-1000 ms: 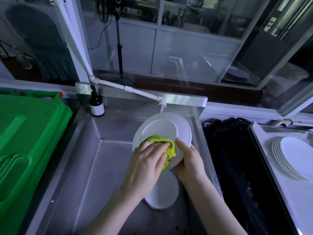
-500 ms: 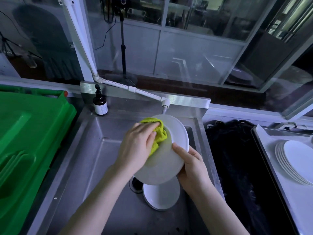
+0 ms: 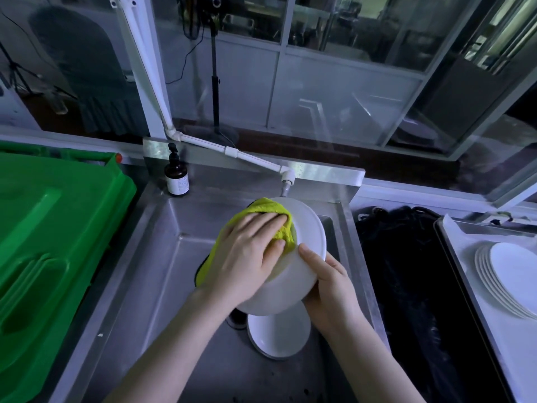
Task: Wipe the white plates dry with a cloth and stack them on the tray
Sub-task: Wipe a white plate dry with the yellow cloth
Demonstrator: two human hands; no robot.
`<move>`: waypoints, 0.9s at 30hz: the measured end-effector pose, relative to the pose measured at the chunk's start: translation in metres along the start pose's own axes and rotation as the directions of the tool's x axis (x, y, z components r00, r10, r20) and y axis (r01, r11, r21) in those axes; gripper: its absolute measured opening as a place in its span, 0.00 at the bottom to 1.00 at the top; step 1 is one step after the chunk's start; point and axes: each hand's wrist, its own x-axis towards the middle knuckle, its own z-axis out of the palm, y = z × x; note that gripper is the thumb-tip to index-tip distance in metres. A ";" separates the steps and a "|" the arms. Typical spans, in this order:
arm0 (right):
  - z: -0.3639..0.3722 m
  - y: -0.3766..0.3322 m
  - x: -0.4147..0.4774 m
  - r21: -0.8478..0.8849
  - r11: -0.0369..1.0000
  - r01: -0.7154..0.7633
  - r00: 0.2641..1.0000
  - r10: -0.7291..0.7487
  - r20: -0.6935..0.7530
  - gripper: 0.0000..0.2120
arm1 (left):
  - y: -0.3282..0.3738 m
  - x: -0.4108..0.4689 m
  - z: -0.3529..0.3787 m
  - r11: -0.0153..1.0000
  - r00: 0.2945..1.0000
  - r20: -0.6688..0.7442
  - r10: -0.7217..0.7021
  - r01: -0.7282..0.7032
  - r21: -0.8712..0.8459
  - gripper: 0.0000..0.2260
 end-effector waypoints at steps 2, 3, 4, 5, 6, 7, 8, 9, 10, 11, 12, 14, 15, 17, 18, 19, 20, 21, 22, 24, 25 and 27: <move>-0.002 -0.005 0.000 -0.015 1.000 0.020 1.000 -0.020 -0.012 0.14 | -0.010 -0.001 -0.002 0.998 0.998 -0.014 -0.060 0.060 0.029 0.21; -0.004 -0.009 0.000 -0.020 0.999 0.040 0.999 -0.040 -0.028 0.13 | -0.015 -0.006 -0.001 0.997 0.997 -0.025 -0.077 0.078 0.028 0.20; -0.006 -0.014 0.001 -0.022 0.998 0.063 0.997 -0.064 -0.042 0.12 | -0.021 -0.013 0.000 0.996 0.995 -0.034 -0.089 0.090 0.015 0.20; -0.009 -0.018 0.002 -0.024 0.996 0.084 0.995 -0.085 -0.048 0.11 | -0.024 -0.021 0.001 0.995 0.995 -0.038 -0.097 0.097 -0.009 0.20; -0.010 -0.020 0.002 -0.027 0.995 0.100 0.994 -0.101 -0.049 0.11 | -0.026 -0.030 0.004 0.995 0.994 -0.038 -0.099 0.098 -0.037 0.20; -0.011 -0.022 0.002 -0.034 0.993 0.109 0.993 -0.110 -0.049 0.12 | -0.024 -0.039 0.008 0.994 0.995 -0.042 -0.093 0.091 -0.059 0.20; -0.010 -0.021 0.002 -0.047 0.993 0.112 0.992 -0.114 -0.052 0.12 | -0.019 -0.048 0.012 0.994 0.996 -0.051 -0.080 0.076 -0.075 0.19; -0.010 -0.020 0.002 -0.062 0.992 0.111 0.992 -0.114 -0.059 0.13 | -0.011 -0.055 0.017 0.995 0.997 -0.059 -0.057 0.052 -0.086 0.18; -0.008 -0.018 0.002 -0.076 0.991 0.105 0.992 -0.110 -0.064 0.13 | -0.001 -0.060 0.020 0.995 0.998 -0.061 -0.027 0.021 -0.102 0.18; -0.006 -0.016 0.001 -0.088 0.991 0.096 0.993 -0.102 -0.063 0.13 | 0.008 -0.062 0.023 0.993 0.998 -0.059 0.003 -0.011 -0.121 0.18; -0.005 -0.013 0.000 -0.095 0.992 0.083 0.994 -0.089 -0.060 0.12 | 0.015 -0.060 0.025 0.990 0.998 -0.057 0.025 -0.033 -0.138 0.18; -0.003 -0.006 -0.003 -0.087 0.995 0.052 0.996 -0.058 -0.063 0.11 | 0.020 -0.049 0.024 0.987 0.998 -0.063 0.027 -0.036 -0.154 0.18; -0.003 -0.003 -0.005 -0.080 0.996 0.038 0.997 -0.044 -0.068 0.11 | 0.018 -0.041 0.022 0.989 0.998 -0.064 0.007 -0.016 -0.148 0.18; -0.003 0.000 -0.008 -0.083 0.996 0.026 0.997 -0.032 -0.067 0.12 | 0.010 -0.025 0.017 0.991 0.996 -0.046 -0.079 0.073 -0.115 0.19; -0.004 -0.001 -0.010 -0.090 0.995 0.033 0.997 -0.039 -0.073 0.12 | 0.004 -0.020 0.016 0.985 0.991 -0.026 -0.132 0.128 -0.114 0.19; -0.006 -0.003 -0.011 -0.092 0.995 0.047 0.995 -0.055 -0.083 0.11 | 0.000 -0.019 0.016 0.976 0.984 -0.002 -0.176 0.175 -0.130 0.19; -0.008 -0.006 -0.012 -0.089 0.994 0.069 0.993 -0.077 -0.092 0.11 | -0.003 -0.021 0.016 0.968 0.980 0.019 -0.199 0.200 -0.151 0.19; -0.010 -0.010 -0.012 -0.082 0.992 0.094 0.990 -0.101 -0.094 0.11 | -0.004 -0.025 0.016 0.967 0.981 0.029 -0.192 0.194 -0.162 0.20; -0.012 -0.014 -0.012 -0.069 0.991 0.112 0.989 -0.118 -0.093 0.11 | -0.002 -0.032 0.017 0.974 0.987 0.027 -0.161 0.163 -0.158 0.21; -0.016 -0.020 -0.011 -0.028 0.992 0.124 0.987 -0.126 -0.099 0.10 | 0.009 -0.048 0.020 0.989 0.997 0.006 -0.073 0.073 -0.131 0.21; -0.018 -0.020 -0.011 -0.002 0.993 0.117 0.987 -0.117 -0.107 0.10 | 0.018 -0.054 0.021 0.993 1.000 -0.004 -0.024 0.023 -0.119 0.21; -0.022 -0.018 -0.012 0.025 0.996 0.085 0.990 -0.082 -0.116 0.11 | 0.035 -0.059 0.026 0.991 0.996 -0.019 0.083 -0.085 -0.106 0.20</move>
